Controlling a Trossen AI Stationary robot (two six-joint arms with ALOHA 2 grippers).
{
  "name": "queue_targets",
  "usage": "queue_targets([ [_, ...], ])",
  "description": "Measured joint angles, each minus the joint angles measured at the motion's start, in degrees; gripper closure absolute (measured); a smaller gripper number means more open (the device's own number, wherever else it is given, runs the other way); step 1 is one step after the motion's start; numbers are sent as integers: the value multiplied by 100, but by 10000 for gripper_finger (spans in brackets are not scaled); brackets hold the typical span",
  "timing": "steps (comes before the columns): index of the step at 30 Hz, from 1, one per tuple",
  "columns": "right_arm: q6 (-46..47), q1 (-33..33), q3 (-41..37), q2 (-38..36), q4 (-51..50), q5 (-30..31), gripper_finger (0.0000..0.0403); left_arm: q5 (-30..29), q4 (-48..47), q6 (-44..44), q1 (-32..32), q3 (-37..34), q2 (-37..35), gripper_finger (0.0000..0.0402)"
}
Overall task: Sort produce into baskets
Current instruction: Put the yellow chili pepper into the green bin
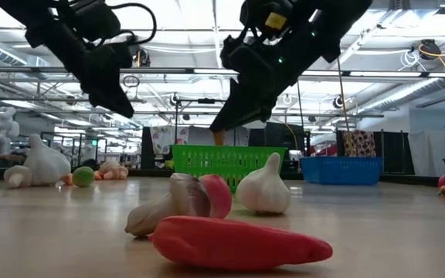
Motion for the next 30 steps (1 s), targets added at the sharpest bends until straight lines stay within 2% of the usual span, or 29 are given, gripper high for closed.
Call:
queue_targets([
  [5,-200,52,53,-2,6,13,318,-68,-197,-278,14,-38,1,268],
  [9,-209,45,53,-2,-88,30,296,-620,-497,-278,78,45,4,268],
  [11,-209,42,53,-2,-132,30,284,-820,-661,-104,176,160,28,268],
  [16,-215,41,53,-2,-257,28,262,-861,-1589,620,591,735,370,268],
  [18,-284,41,51,-2,-296,-12,257,-835,-2081,1182,739,1026,685,268],
  [22,-481,41,51,-2,-285,-18,251,-1105,-2759,3049,865,1374,1398,268],
  [24,-510,41,51,-2,-287,-24,250,-1349,-2830,4009,879,1330,1700,268],
  [28,-530,45,51,-2,-380,-29,250,-1460,-2817,5604,860,1217,2314,268],
  [30,-532,45,51,-4,-531,-29,250,-1698,-2650,5967,822,1217,2563,268],
])
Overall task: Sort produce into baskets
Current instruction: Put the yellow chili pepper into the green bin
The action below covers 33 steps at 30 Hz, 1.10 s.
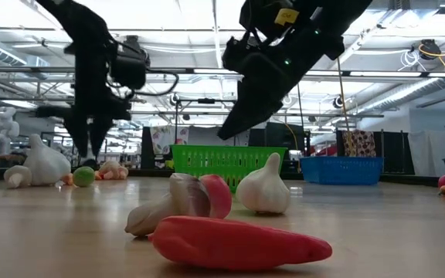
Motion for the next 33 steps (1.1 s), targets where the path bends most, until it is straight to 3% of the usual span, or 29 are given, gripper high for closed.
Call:
queue_targets([
  [5,0,0,-4,0,-254,0,250,-145,499,70,-31,2,295,268],
  [24,52,0,-5,-4,-423,0,250,-367,576,355,-20,2,1244,268],
  [33,63,0,-6,-4,-423,0,250,-399,613,388,-20,13,1340,280],
])
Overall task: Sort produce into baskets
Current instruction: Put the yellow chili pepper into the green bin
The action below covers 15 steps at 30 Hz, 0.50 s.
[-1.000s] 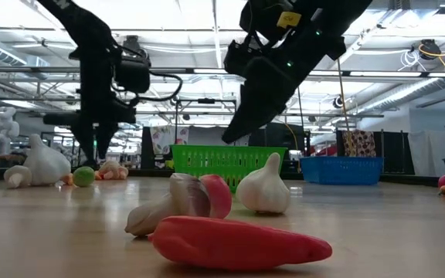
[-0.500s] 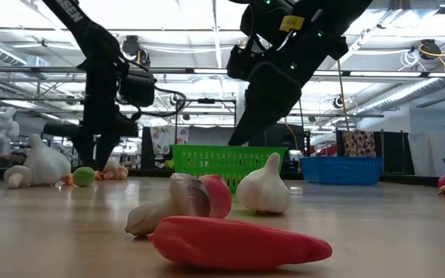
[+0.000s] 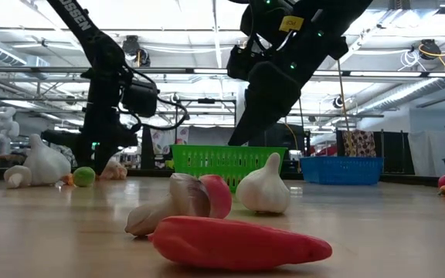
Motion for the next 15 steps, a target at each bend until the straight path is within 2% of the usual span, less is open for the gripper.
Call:
queue_targets([
  [8,22,0,-1,0,0,0,250,67,-15,-102,-30,-2,-12,386],
  [15,46,0,-1,0,-2,2,250,82,-285,-1057,-282,191,-441,386],
])
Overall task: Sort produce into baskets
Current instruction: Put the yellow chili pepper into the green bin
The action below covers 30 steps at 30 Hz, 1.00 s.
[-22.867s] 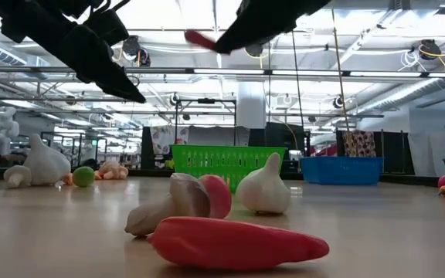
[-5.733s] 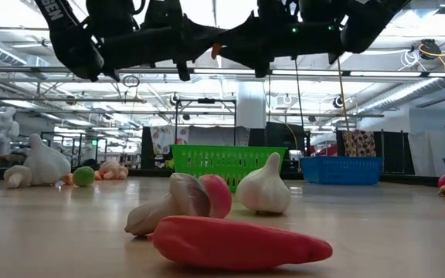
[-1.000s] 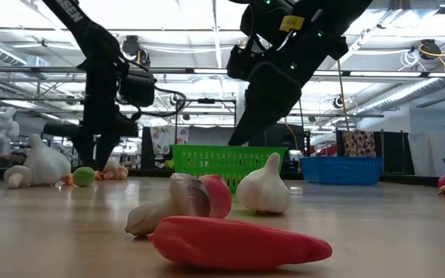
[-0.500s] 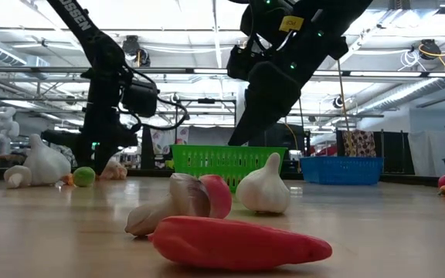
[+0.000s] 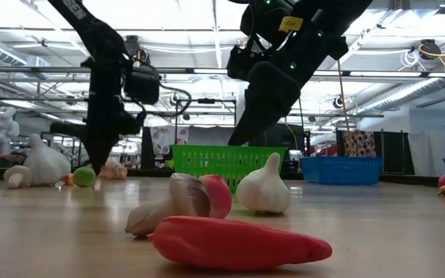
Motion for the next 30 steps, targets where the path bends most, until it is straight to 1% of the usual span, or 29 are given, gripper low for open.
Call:
queue_targets([
  [2,0,0,0,0,-2,-2,250,102,-120,-186,-53,26,-286,389],
  [4,37,0,0,0,-2,-2,250,364,-103,-426,-129,52,-663,390],
  [8,151,0,0,0,-4,-3,250,1265,-67,-1235,-361,52,-1329,391],
  [10,151,0,0,0,23,-3,250,1728,59,-1678,-584,52,-1584,391],
  [14,65,0,0,0,253,-4,250,2489,797,-2302,-1136,31,-1861,392],
  [17,9,0,0,0,454,-2,250,3022,1853,-2576,-1532,-138,-1917,392],
  [19,2,0,0,0,588,-2,250,3173,2684,-2855,-1763,-347,-1917,392],
  [26,-40,40,124,0,943,-2,250,3189,6027,-3878,-2334,-1252,-1748,392],
  [28,-71,70,129,0,1100,0,250,3185,6786,-4245,-2443,-1436,-1675,392],
  [30,-142,102,129,0,1354,-4,250,3155,7334,-4499,-2552,-1559,-1579,391],
])
